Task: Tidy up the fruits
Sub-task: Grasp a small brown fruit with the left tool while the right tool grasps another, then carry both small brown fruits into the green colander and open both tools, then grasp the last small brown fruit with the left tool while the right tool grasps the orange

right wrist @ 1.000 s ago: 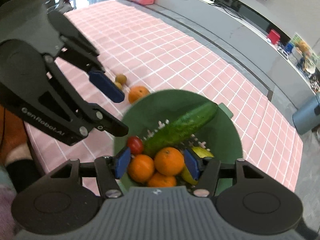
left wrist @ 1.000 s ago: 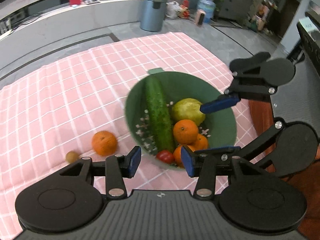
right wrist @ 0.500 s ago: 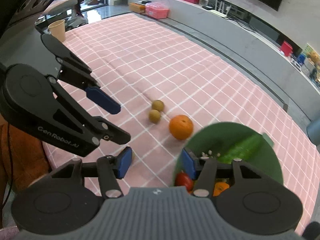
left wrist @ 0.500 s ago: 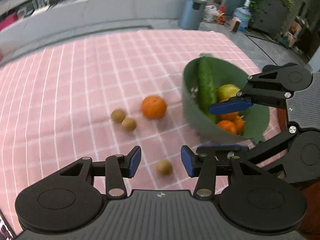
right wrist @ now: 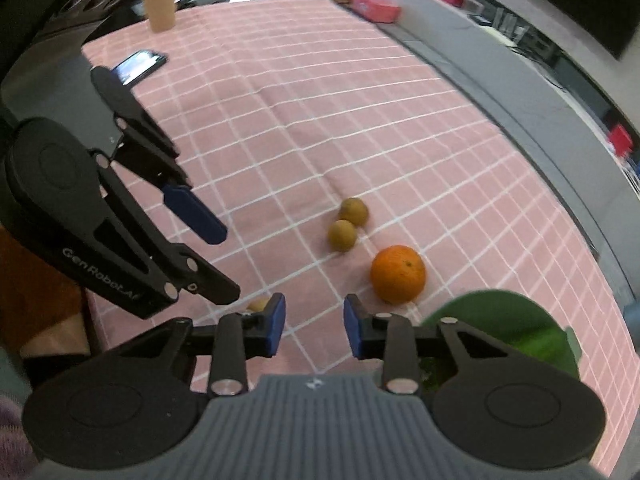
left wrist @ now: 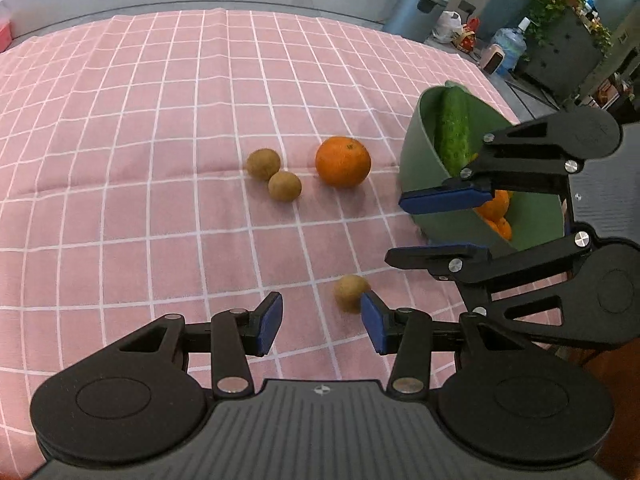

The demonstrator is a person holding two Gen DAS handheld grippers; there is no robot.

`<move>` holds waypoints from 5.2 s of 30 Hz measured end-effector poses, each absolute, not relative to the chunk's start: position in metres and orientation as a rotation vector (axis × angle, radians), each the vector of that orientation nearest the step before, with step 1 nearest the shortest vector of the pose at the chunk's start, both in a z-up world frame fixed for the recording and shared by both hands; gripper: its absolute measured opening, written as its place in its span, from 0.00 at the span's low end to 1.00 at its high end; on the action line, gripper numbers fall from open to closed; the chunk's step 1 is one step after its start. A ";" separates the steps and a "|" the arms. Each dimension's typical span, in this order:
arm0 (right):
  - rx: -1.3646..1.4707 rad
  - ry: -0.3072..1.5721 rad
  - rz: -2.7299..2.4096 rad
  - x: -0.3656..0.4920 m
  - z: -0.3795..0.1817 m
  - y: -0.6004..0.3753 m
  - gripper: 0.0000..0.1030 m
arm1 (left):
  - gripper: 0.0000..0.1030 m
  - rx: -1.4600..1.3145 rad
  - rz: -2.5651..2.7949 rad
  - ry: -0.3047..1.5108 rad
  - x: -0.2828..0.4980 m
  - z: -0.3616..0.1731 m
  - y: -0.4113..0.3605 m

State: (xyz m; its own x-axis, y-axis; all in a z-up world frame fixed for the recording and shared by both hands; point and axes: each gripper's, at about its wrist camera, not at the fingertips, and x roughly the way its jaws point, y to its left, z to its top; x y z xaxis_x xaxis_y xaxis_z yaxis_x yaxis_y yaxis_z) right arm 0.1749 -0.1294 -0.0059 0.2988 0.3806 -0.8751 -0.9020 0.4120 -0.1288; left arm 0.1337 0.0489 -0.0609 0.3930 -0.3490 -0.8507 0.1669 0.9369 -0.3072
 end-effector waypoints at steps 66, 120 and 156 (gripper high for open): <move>-0.830 0.989 1.038 0.192 -0.016 -0.107 0.21 | 0.26 -0.176 -0.271 1.019 0.172 -0.066 0.049; -0.795 1.242 0.785 0.243 -0.035 -0.263 0.21 | 0.26 0.373 -0.717 1.196 0.216 -0.045 -0.124; -0.709 0.926 0.814 0.190 0.041 -0.177 0.42 | 0.43 0.139 -0.443 0.982 0.152 -0.003 -0.006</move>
State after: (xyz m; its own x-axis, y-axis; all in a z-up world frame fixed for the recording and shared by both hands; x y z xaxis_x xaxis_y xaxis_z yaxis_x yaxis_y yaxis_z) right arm 0.1896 -0.1766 0.0410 0.3596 0.2895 -0.8871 -0.8426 0.5091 -0.1754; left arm 0.1523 -0.0055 -0.0027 0.4744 -0.2992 -0.8279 0.4226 0.9024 -0.0839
